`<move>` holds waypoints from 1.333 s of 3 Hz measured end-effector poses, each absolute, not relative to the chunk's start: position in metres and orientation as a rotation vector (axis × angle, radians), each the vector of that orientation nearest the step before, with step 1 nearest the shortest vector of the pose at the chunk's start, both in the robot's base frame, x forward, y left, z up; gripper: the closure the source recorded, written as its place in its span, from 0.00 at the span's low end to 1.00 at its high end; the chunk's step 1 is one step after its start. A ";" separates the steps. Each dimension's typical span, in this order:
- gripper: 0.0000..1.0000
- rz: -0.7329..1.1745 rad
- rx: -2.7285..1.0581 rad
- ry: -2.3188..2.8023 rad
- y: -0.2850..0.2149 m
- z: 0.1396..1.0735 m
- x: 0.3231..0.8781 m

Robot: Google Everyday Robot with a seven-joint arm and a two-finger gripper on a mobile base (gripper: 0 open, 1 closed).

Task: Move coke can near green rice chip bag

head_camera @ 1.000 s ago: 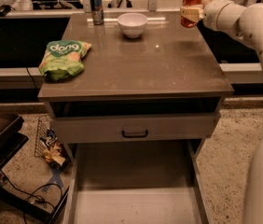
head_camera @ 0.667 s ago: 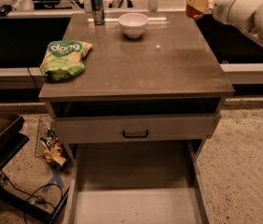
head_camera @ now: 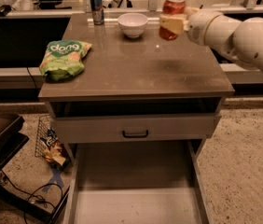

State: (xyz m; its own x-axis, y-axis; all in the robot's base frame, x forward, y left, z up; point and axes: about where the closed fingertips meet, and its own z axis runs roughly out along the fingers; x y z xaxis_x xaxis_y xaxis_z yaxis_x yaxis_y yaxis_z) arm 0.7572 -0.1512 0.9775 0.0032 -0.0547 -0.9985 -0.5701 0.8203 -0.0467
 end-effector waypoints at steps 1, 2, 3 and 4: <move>1.00 0.501 -0.672 1.552 -0.085 0.925 0.741; 1.00 0.625 -0.865 1.479 -0.011 0.888 0.719; 1.00 0.725 -0.953 1.394 0.034 0.881 0.707; 1.00 0.838 -0.987 1.359 0.067 0.872 0.695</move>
Offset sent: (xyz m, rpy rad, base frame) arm -0.0600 0.1926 -0.1191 -0.1352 -0.0199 0.5118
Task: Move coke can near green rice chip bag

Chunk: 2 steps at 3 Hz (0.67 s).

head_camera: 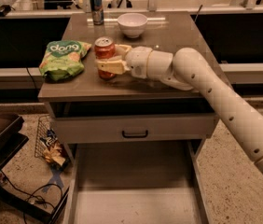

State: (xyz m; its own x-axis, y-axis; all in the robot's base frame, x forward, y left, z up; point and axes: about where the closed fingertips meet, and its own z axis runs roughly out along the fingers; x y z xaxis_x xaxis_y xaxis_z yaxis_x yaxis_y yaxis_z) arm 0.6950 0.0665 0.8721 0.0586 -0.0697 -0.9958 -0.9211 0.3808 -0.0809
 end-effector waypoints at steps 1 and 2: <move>1.00 0.888 -1.003 1.350 0.080 0.869 0.687; 1.00 0.888 -1.003 1.350 0.080 0.869 0.687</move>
Offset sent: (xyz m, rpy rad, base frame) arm -0.0352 0.0549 -0.0132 0.0373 0.0610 0.1595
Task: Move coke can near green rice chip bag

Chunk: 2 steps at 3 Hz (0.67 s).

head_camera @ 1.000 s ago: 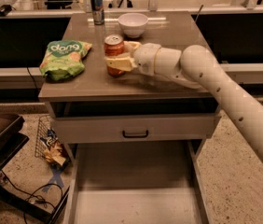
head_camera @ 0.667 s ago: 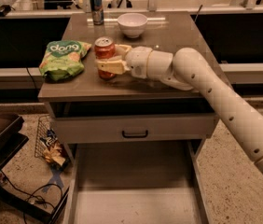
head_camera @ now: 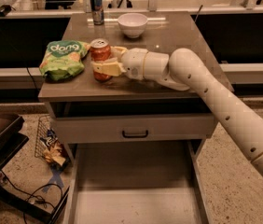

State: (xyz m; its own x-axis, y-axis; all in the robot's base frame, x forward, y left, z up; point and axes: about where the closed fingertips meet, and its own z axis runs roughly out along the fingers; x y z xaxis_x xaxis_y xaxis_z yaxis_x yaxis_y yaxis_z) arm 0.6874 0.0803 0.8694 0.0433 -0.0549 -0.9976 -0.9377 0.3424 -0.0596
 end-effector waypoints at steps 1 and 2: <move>0.82 0.888 -1.004 1.350 0.080 0.870 0.687; 0.59 0.888 -1.004 1.350 0.081 0.870 0.687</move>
Offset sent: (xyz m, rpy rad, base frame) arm 0.0000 0.0001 0.0002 0.0000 0.0000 0.0002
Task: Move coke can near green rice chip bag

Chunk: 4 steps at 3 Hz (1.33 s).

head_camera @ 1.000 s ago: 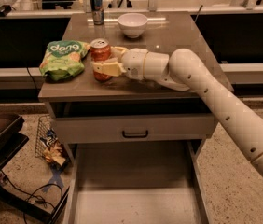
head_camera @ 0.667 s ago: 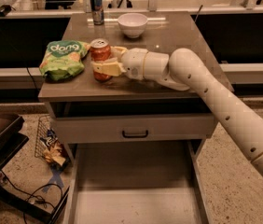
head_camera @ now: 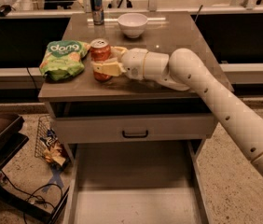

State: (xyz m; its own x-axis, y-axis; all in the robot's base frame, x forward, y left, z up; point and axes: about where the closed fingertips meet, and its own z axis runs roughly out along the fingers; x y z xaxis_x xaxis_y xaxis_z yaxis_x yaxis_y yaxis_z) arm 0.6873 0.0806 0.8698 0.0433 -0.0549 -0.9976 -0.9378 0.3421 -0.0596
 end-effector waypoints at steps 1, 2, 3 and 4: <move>0.36 0.888 -1.004 1.350 0.081 0.870 0.687; 0.13 0.888 -1.004 1.350 0.081 0.870 0.687; 0.00 0.892 -1.007 1.348 0.083 0.870 0.686; 0.00 0.892 -1.007 1.348 0.084 0.870 0.686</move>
Offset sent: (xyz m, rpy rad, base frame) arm 0.0000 0.0001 0.0004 0.0000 0.0000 0.0002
